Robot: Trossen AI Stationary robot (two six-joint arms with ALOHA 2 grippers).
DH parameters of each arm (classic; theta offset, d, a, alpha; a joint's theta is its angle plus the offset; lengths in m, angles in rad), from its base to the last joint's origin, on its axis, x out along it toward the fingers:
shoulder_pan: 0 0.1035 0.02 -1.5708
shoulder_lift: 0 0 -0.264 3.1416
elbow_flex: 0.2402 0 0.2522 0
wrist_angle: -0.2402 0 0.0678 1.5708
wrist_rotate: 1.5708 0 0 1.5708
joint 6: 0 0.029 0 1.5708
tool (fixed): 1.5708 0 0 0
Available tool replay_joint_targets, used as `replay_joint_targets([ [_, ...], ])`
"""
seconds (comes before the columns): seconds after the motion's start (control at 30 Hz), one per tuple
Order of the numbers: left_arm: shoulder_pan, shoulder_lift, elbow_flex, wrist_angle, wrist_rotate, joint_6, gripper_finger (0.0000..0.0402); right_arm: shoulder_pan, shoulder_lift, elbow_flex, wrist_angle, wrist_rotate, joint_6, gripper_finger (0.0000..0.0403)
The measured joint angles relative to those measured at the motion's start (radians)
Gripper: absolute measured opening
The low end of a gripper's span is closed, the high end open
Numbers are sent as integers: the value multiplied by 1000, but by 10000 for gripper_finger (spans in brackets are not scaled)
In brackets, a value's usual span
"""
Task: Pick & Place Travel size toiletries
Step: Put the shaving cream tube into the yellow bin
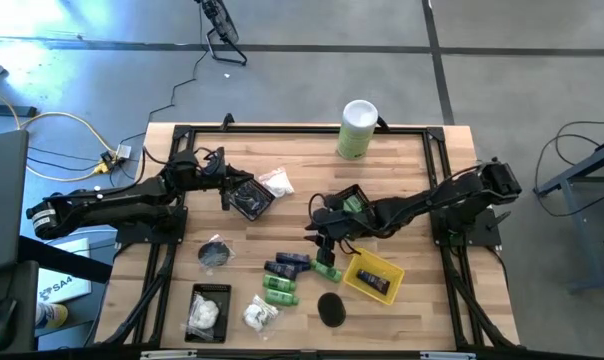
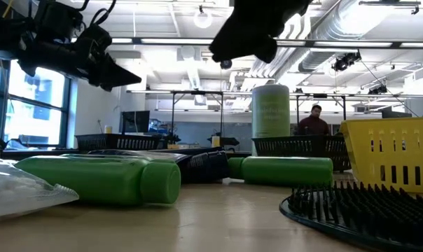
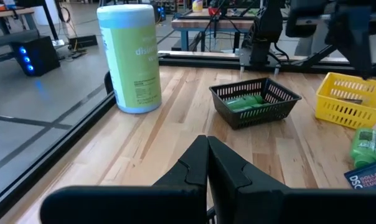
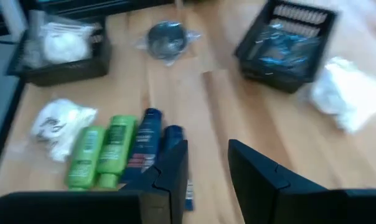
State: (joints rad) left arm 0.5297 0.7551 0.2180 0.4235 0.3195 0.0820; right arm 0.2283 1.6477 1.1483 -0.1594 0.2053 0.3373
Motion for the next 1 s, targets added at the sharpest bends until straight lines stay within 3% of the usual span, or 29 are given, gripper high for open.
replay_joint_targets([
  [0.43,0,0,0,-7,1,0,0,0,139,0,208,-213,18,106],
  [0.73,0,0,0,-4,1,23,0,18,144,7,241,-202,30,106],
  [1.0,0,0,0,-8,5,18,0,66,144,105,128,-87,24,106],
])
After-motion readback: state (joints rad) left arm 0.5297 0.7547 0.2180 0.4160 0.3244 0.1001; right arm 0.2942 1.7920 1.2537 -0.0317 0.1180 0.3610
